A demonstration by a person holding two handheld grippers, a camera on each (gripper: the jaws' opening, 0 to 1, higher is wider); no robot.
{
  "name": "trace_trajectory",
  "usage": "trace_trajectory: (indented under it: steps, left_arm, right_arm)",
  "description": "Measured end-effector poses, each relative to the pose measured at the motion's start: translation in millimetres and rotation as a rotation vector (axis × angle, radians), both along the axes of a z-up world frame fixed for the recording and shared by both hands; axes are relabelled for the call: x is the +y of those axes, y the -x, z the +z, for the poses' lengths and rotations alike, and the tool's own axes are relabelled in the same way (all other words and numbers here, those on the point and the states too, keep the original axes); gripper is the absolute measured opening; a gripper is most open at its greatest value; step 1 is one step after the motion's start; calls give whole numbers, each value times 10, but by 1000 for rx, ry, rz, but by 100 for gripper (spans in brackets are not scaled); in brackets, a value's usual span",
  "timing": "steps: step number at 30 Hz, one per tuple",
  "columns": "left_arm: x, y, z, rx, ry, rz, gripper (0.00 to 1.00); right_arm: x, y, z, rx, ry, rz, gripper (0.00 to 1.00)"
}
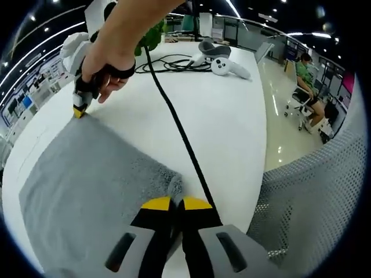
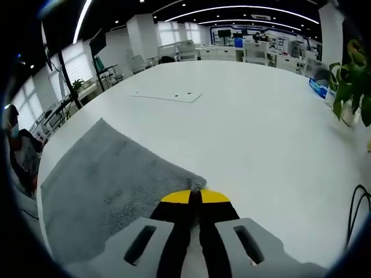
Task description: Fold the towel on the table until its edges align and the towel forms a compact rectangular stack.
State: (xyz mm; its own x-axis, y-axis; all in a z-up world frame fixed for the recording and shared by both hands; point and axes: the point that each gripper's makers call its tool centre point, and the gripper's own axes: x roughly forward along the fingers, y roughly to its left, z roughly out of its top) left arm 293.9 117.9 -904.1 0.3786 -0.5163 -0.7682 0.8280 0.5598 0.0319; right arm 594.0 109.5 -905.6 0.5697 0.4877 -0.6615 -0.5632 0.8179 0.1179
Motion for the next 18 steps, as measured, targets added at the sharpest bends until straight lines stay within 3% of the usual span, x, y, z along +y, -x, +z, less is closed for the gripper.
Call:
trace_trajectory:
  steps: [4, 18]
  left_arm:
    - [-89, 18, 112, -19, 38, -5, 4]
    - [-154, -123, 417, -2, 247, 142, 4]
  right_arm:
    - [-109, 11, 0, 0, 7, 0, 1]
    - [-254, 38, 231, -75, -53, 24, 1]
